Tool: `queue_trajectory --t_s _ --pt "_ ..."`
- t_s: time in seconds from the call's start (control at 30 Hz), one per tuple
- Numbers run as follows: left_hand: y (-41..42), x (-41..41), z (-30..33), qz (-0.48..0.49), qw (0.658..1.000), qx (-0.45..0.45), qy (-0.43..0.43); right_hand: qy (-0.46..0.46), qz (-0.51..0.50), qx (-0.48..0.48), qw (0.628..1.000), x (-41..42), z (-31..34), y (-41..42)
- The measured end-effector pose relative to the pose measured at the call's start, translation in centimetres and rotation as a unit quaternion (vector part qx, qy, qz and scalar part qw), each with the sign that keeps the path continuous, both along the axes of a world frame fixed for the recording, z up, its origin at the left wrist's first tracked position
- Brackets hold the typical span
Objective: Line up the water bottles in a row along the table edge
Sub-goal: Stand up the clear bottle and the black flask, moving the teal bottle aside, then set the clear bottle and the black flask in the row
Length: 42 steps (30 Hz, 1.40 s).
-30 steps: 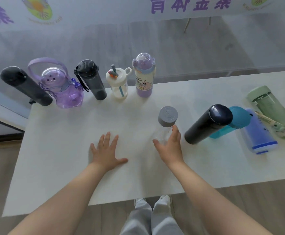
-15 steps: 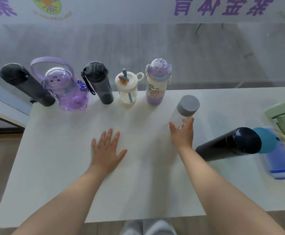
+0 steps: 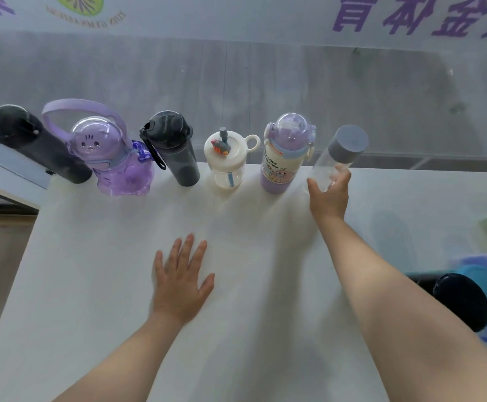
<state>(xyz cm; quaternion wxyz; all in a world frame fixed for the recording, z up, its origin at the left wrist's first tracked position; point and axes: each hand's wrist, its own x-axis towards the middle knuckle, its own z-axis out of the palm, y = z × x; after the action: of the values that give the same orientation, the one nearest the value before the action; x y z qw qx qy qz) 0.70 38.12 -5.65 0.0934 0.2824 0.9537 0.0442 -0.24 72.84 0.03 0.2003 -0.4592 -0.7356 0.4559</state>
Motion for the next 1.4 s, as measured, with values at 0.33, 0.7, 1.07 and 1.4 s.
queue_trajectory --t_s 0.33,0.7,1.07,1.4 --pt "0.0 -0.2 0.1 0.001 1.000 0.002 0.010 0.006 0.004 0.018 1.000 -1.4 -0.8 1.0" --pt "0.0 -0.2 0.0 -0.002 1.000 0.010 0.019 -0.003 -0.002 0.004 1.000 -1.4 -0.9 1.0" --pt "0.1 0.0 0.6 0.004 1.000 0.018 -0.011 -0.052 0.039 -0.020 0.998 5.9 0.8 -3.4" --pt "1.5 2.6 1.3 0.048 0.994 0.086 -0.055 -0.101 0.172 -0.017 0.980 21.0 2.1 -8.6"
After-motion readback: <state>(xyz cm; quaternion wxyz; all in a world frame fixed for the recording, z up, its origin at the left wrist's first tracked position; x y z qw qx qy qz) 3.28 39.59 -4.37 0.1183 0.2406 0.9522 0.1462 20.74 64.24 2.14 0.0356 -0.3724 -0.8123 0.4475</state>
